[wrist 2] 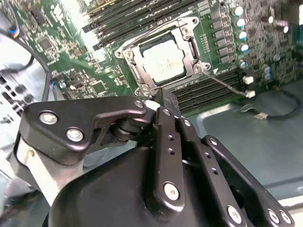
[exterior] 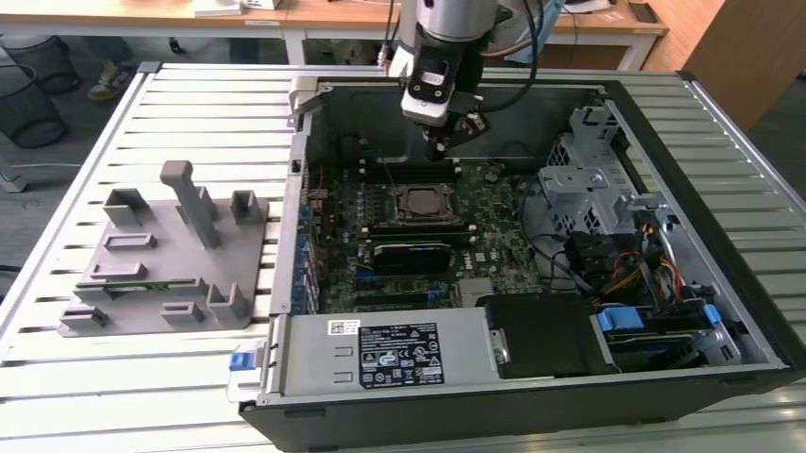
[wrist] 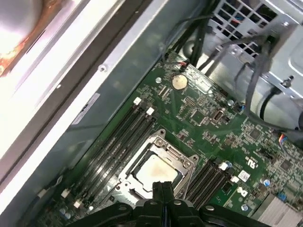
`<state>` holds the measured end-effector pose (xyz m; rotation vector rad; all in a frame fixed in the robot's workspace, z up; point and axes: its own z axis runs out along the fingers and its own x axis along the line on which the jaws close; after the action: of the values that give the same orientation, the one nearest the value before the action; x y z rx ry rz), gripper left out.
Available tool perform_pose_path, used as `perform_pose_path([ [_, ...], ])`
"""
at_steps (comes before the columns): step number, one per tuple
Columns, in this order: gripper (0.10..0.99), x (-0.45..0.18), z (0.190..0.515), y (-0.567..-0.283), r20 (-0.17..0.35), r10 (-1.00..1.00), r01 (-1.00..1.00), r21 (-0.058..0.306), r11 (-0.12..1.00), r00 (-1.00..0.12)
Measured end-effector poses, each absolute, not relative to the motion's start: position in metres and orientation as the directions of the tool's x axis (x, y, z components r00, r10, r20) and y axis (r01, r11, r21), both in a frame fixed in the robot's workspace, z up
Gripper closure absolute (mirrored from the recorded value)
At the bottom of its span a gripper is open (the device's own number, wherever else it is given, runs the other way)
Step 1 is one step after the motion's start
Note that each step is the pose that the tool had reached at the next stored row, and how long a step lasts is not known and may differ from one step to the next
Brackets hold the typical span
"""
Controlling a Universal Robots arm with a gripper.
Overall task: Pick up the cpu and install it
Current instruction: 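Install the first cpu locking lever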
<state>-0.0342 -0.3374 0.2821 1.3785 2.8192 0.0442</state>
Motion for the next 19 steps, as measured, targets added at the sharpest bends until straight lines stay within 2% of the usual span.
perform_pose_path([
  [19, 0.98, -0.0378, 0.2765, -0.3374, 0.008, 0.579, 0.579, 0.025, 0.815, -0.815],
])
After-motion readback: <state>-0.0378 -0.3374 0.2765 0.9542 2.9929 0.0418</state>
